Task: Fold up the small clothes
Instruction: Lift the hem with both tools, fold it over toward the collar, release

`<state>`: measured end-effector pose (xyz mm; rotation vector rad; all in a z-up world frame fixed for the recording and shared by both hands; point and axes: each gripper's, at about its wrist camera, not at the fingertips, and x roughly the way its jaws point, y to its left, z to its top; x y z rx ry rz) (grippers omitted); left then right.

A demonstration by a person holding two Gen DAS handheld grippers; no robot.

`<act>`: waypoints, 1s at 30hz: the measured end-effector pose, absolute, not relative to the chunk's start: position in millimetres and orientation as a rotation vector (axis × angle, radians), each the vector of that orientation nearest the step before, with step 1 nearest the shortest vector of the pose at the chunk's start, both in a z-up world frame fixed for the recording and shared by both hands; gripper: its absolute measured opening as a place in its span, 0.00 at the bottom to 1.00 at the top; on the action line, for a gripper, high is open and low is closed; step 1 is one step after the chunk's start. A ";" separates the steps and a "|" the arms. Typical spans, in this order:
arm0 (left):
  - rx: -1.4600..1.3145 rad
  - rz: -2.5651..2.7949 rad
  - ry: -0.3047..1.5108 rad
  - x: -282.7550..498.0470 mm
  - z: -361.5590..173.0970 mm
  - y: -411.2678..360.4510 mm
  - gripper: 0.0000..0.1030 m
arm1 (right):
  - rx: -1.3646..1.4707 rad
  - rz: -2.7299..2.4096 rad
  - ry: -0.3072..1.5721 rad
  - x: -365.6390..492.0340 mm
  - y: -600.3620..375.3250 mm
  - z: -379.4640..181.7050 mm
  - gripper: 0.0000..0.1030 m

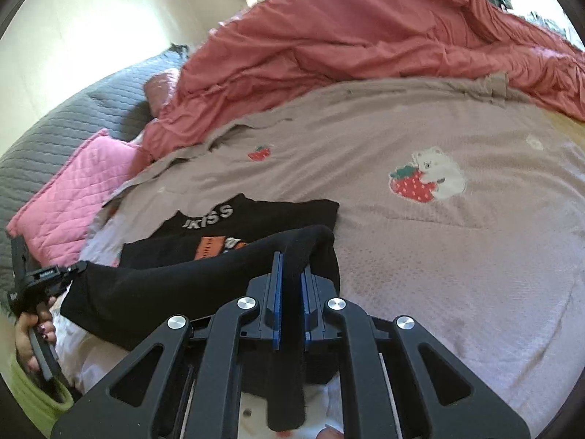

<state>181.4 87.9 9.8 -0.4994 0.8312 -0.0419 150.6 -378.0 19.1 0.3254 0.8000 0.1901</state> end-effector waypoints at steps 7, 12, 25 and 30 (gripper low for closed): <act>-0.648 -0.089 0.795 162.9 -26.0 112.8 0.21 | 0.325 0.163 0.843 155.2 -378.1 6.7 0.31; -0.686 -0.127 0.736 135.8 -15.7 120.7 0.26 | 0.356 0.175 0.824 130.1 -386.5 17.0 0.41; -0.524 -0.144 0.803 102.2 -17.8 87.8 0.49 | 0.271 0.246 0.899 88.2 -368.6 7.0 0.43; -0.485 -0.161 0.852 101.4 -26.2 80.0 0.28 | 0.234 0.258 0.921 93.5 -361.1 2.7 0.11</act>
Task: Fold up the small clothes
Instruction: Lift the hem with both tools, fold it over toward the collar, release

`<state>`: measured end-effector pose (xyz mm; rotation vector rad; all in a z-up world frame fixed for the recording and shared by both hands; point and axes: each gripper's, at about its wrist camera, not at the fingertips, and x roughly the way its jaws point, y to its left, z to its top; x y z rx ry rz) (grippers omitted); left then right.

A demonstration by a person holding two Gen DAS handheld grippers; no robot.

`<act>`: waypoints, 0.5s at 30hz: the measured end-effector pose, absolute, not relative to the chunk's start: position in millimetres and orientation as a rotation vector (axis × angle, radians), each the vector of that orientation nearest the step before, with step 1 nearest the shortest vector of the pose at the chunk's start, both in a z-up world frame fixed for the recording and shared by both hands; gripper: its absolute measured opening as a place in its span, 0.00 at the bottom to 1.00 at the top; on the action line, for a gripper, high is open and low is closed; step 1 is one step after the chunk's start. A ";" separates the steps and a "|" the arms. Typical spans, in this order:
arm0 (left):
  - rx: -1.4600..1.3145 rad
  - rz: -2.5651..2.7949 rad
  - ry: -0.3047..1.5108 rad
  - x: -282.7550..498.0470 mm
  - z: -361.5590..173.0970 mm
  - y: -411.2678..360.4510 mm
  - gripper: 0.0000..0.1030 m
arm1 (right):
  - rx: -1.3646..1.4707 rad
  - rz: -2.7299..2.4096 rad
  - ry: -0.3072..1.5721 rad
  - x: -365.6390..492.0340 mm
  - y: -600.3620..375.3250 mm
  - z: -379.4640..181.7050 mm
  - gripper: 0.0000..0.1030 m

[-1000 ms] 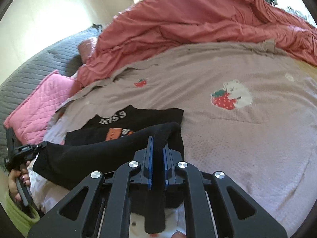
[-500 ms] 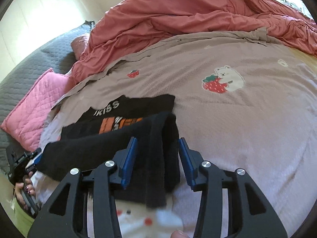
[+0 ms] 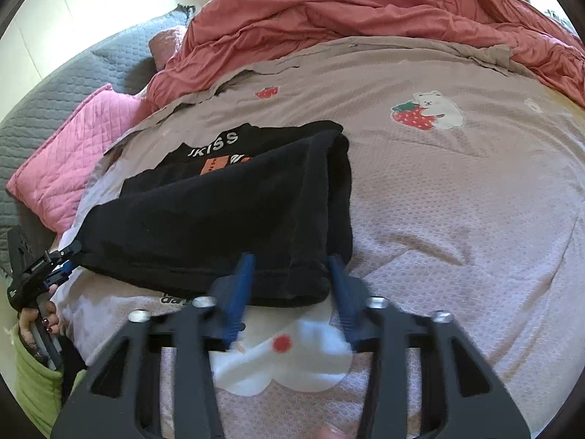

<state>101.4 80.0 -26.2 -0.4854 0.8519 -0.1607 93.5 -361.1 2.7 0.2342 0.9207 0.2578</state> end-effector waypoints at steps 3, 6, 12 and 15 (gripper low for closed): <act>-0.464 -0.169 0.865 103.0 -28.9 75.3 0.09 | 0.225 0.272 0.898 90.9 -360.8 9.6 0.09; -0.497 -0.206 0.841 101.7 -22.1 78.7 0.06 | 0.271 0.306 0.852 92.7 -366.1 22.3 0.09; -0.680 -0.290 0.783 120.6 -0.1 97.9 0.04 | 0.354 0.337 0.745 125.6 -378.0 47.0 0.09; -0.704 -0.284 0.764 137.9 11.3 98.5 0.03 | 0.371 0.319 0.724 152.5 -379.7 50.6 0.09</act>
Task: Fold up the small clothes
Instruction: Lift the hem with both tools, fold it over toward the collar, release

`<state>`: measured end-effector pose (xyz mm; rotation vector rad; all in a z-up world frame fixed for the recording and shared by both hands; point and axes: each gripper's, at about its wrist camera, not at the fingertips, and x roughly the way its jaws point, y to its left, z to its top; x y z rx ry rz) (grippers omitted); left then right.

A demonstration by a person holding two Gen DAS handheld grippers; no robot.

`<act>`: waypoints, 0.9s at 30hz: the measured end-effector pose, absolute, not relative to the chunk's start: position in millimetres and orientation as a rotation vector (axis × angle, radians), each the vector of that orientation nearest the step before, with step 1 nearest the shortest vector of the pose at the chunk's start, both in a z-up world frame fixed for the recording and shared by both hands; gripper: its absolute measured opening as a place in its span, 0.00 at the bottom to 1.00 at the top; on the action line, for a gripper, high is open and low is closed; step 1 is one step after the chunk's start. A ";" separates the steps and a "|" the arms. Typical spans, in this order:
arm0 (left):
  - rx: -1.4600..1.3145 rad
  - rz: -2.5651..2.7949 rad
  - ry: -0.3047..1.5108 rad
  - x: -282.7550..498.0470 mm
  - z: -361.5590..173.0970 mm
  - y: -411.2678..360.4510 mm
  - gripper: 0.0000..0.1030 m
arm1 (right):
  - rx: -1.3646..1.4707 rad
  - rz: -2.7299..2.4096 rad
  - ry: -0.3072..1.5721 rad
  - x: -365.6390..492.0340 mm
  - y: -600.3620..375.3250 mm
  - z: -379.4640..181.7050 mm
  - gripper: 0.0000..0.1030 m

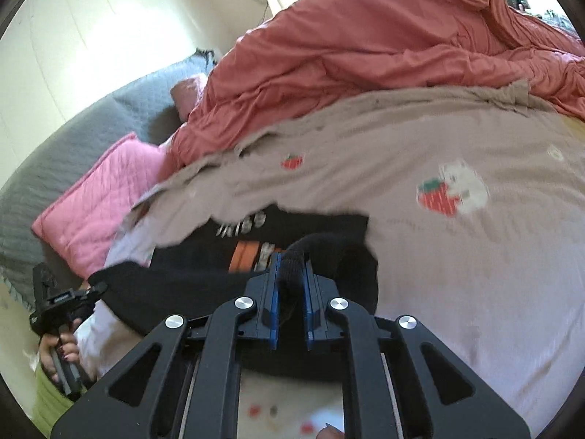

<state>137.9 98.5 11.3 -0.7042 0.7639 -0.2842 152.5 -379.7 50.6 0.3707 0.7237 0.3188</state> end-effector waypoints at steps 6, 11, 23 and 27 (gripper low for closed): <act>-0.766 -0.221 0.779 173.2 18.5 105.2 0.03 | 0.426 0.263 0.758 204.7 -380.3 36.5 0.09; -0.789 -0.155 0.802 205.6 6.8 106.8 0.15 | 0.450 0.194 0.802 234.4 -377.6 16.6 0.10; -0.836 -0.056 0.682 185.9 -9.2 133.2 0.46 | 0.449 0.136 0.759 226.7 -388.1 14.6 0.50; -0.857 -0.048 0.616 171.9 -14.2 141.8 0.53 | 0.406 0.146 0.735 211.5 -378.8 19.6 0.56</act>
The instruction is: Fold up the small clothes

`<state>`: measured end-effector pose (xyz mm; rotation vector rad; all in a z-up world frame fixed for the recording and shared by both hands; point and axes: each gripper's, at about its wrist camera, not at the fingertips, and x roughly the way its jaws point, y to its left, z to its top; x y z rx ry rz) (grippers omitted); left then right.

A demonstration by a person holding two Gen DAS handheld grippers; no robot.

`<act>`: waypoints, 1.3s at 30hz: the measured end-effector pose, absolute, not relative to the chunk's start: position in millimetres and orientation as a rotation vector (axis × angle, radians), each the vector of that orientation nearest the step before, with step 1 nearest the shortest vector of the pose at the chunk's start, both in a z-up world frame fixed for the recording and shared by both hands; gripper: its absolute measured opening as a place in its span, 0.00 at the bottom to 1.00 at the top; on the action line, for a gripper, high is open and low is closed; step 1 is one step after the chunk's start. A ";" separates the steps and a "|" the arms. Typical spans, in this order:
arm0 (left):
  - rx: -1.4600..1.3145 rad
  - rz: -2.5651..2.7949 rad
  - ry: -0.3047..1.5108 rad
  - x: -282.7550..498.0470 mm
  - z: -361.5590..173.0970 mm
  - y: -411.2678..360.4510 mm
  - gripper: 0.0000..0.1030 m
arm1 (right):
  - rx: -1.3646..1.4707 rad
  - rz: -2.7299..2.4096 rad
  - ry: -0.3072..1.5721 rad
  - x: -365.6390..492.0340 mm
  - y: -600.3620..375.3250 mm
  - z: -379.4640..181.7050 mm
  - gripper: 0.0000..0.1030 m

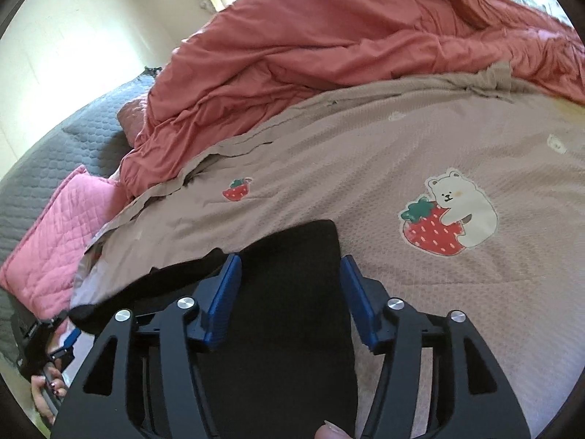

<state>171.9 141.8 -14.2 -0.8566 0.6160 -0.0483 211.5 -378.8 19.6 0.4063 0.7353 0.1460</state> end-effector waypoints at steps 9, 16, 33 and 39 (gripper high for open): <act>-0.753 -0.079 0.709 164.2 -22.1 122.9 0.63 | 0.158 0.230 0.764 179.9 -317.8 14.2 0.66; -0.634 -0.065 0.826 164.7 -38.0 99.3 0.67 | 0.139 0.183 0.790 163.1 -315.1 3.5 0.69; -0.428 -0.062 0.854 148.7 -34.7 61.0 0.13 | 0.256 0.067 0.893 162.8 -357.8 -21.4 0.58; -0.404 -0.050 0.841 133.4 -27.0 62.2 0.09 | 0.179 0.059 0.870 151.2 -351.1 -15.3 0.09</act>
